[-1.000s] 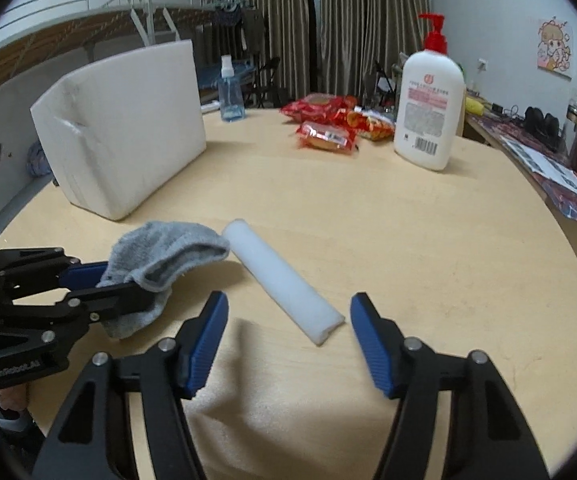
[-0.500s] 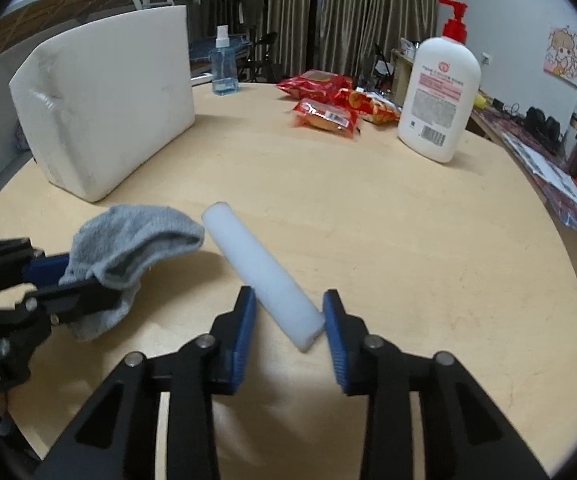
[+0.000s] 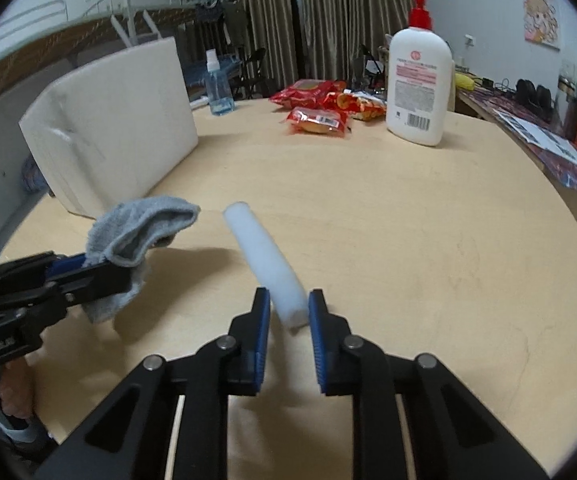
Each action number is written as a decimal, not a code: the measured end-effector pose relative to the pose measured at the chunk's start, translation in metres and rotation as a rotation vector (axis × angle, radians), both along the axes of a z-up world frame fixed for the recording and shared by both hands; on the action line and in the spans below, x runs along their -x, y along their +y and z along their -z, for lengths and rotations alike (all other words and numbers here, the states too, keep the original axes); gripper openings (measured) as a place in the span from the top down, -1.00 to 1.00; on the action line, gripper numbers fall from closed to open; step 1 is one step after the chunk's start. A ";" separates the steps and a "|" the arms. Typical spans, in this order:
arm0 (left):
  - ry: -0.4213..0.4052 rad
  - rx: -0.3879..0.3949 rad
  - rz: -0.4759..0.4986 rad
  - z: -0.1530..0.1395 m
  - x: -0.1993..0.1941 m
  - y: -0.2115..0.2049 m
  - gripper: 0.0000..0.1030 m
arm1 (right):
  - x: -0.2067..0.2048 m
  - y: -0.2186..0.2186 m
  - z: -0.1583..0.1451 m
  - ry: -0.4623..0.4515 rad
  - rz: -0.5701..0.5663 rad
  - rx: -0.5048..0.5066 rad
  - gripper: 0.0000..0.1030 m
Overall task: Organize soft objects
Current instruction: 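Lift the grey sock and white strip up off the table with both grippers, then carry the grey sock and white strip over the white foam box, then lower the grey sock into the foam box and open the left gripper, then lower the white strip into the foam box and open the right gripper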
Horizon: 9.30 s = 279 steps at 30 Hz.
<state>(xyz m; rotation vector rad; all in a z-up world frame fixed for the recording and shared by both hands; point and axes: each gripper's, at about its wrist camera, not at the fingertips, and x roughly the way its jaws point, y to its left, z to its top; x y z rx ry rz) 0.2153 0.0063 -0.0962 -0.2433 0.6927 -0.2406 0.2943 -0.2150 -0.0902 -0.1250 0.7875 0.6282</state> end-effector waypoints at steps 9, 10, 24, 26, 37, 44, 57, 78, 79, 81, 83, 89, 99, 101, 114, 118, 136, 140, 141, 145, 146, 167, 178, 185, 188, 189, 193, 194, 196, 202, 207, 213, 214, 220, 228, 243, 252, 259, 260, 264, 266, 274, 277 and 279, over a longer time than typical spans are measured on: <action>0.003 -0.014 -0.026 -0.003 0.009 0.004 0.52 | 0.027 -0.014 -0.009 -0.004 0.020 -0.133 0.62; 0.004 -0.016 -0.028 -0.003 0.009 0.004 0.52 | 0.029 -0.015 -0.009 -0.003 0.020 -0.137 0.62; -0.007 -0.029 -0.036 -0.001 0.011 0.005 0.52 | 0.052 0.018 -0.003 -0.079 -0.043 0.030 0.50; -0.007 -0.020 -0.035 -0.001 0.012 0.006 0.52 | 0.050 0.021 -0.002 -0.074 -0.051 0.037 0.45; -0.011 -0.016 -0.032 0.000 0.012 0.010 0.52 | 0.044 0.033 0.008 -0.079 -0.042 0.120 0.35; -0.014 -0.019 -0.029 -0.001 0.012 0.008 0.52 | 0.046 0.033 0.010 -0.077 -0.052 0.092 0.10; -0.018 -0.014 -0.032 -0.001 0.014 0.009 0.52 | 0.043 0.028 0.008 -0.068 0.011 0.070 0.53; -0.110 -0.046 -0.041 -0.024 0.041 0.011 0.52 | 0.067 0.002 -0.034 -0.140 0.043 -0.147 0.64; -0.120 -0.047 -0.042 -0.026 0.045 0.011 0.52 | 0.069 0.002 -0.036 -0.147 0.048 -0.154 0.64; -0.140 -0.050 -0.037 -0.033 0.051 0.011 0.52 | 0.073 0.002 -0.041 -0.160 0.050 -0.168 0.64; -0.156 -0.061 -0.035 -0.038 0.056 0.010 0.52 | 0.074 0.002 -0.043 -0.158 0.052 -0.192 0.64; -0.177 -0.064 -0.043 -0.043 0.067 0.012 0.52 | 0.081 0.007 -0.047 -0.220 0.078 -0.189 0.61; -0.200 -0.102 -0.076 -0.054 0.080 0.009 0.52 | 0.101 0.020 -0.062 -0.277 0.035 -0.190 0.61; -0.211 -0.118 -0.084 -0.057 0.084 0.007 0.52 | 0.105 0.021 -0.065 -0.292 0.031 -0.186 0.61; -0.292 -0.200 -0.162 -0.085 0.122 0.008 0.52 | 0.131 0.026 -0.086 -0.357 -0.016 -0.230 0.61; -0.305 -0.194 -0.206 -0.092 0.134 0.014 0.52 | 0.141 0.032 -0.093 -0.374 -0.041 -0.238 0.61; -0.388 -0.261 -0.362 -0.121 0.196 0.037 0.52 | 0.185 0.053 -0.121 -0.463 -0.120 -0.273 0.61; -0.407 -0.259 -0.382 -0.126 0.210 0.041 0.52 | 0.193 0.057 -0.125 -0.484 -0.135 -0.274 0.61; -0.410 -0.256 -0.384 -0.127 0.213 0.043 0.52 | 0.193 0.059 -0.126 -0.487 -0.138 -0.275 0.61; -0.424 -0.269 -0.394 -0.130 0.222 0.044 0.52 | 0.197 0.063 -0.128 -0.500 -0.150 -0.276 0.61; -0.435 -0.275 -0.399 -0.131 0.225 0.043 0.52 | 0.197 0.065 -0.128 -0.500 -0.148 -0.276 0.61; -0.413 -0.261 -0.405 -0.133 0.213 0.054 0.52 | 0.190 0.084 -0.129 -0.502 -0.174 -0.266 0.60; -0.398 -0.267 -0.419 -0.138 0.188 0.063 0.52 | 0.172 0.095 -0.136 -0.494 -0.186 -0.273 0.60; -0.393 -0.264 -0.418 -0.143 0.174 0.070 0.52 | 0.162 0.102 -0.145 -0.495 -0.199 -0.275 0.60; -0.393 -0.264 -0.422 -0.146 0.166 0.075 0.52 | 0.156 0.105 -0.147 -0.493 -0.200 -0.272 0.60; -0.392 -0.264 -0.422 -0.148 0.163 0.076 0.52 | 0.155 0.106 -0.148 -0.491 -0.202 -0.272 0.60; -0.383 -0.259 -0.422 -0.151 0.152 0.083 0.52 | 0.149 0.110 -0.150 -0.484 -0.209 -0.268 0.60; -0.381 -0.260 -0.422 -0.152 0.149 0.084 0.52 | 0.147 0.111 -0.151 -0.484 -0.210 -0.267 0.60; -0.379 -0.262 -0.424 -0.154 0.143 0.086 0.52 | 0.142 0.113 -0.153 -0.482 -0.210 -0.268 0.60; -0.361 -0.264 -0.429 -0.160 0.119 0.093 0.52 | 0.128 0.122 -0.157 -0.475 -0.209 -0.261 0.60; -0.354 -0.269 -0.430 -0.163 0.101 0.098 0.52 | 0.116 0.129 -0.157 -0.463 -0.212 -0.266 0.60; -0.342 -0.274 -0.429 -0.165 0.078 0.109 0.52 | 0.104 0.139 -0.157 -0.454 -0.215 -0.266 0.60; -0.341 -0.275 -0.430 -0.166 0.073 0.110 0.52 | 0.102 0.140 -0.157 -0.452 -0.215 -0.266 0.60; -0.325 -0.270 -0.430 -0.166 0.049 0.121 0.52 | 0.090 0.149 -0.158 -0.444 -0.211 -0.258 0.60; -0.292 -0.261 -0.423 -0.159 0.019 0.129 0.52 | 0.078 0.157 -0.155 -0.421 -0.199 -0.249 0.60; -0.239 -0.278 -0.403 -0.147 -0.034 0.137 0.52 | 0.060 0.166 -0.151 -0.387 -0.186 -0.239 0.60; -0.252 -0.275 -0.440 -0.147 -0.039 0.144 -0.96 | 0.057 0.167 -0.151 -0.386 -0.187 -0.238 0.60; -0.276 -0.253 -0.486 -0.150 -0.030 0.155 -0.96 | 0.056 0.168 -0.151 -0.386 -0.181 -0.227 0.60; -0.271 -0.259 -0.485 -0.149 -0.030 0.155 -0.96 | 0.056 0.168 -0.151 -0.385 -0.182 -0.229 0.60; -0.272 -0.286 -0.476 -0.148 -0.025 0.153 -0.96 | 0.056 0.171 -0.150 -0.388 -0.188 -0.226 0.60; -0.279 -0.303 -0.484 -0.148 -0.020 0.152 -0.96 | 0.056 0.173 -0.150 -0.387 -0.190 -0.226 0.60; -0.284 -0.334 -0.528 -0.150 -0.008 0.163 -0.96 | 0.052 0.186 -0.148 -0.380 -0.207 -0.214 0.60; -0.283 -0.331 -0.541 -0.148 -0.003 0.170 -0.97 | 0.052 0.191 -0.148 -0.378 -0.213 -0.210 0.60; -0.277 -0.332 -0.544 -0.147 -0.001 0.174 -0.97 | 0.050 0.196 -0.147 -0.374 -0.217 -0.207 0.60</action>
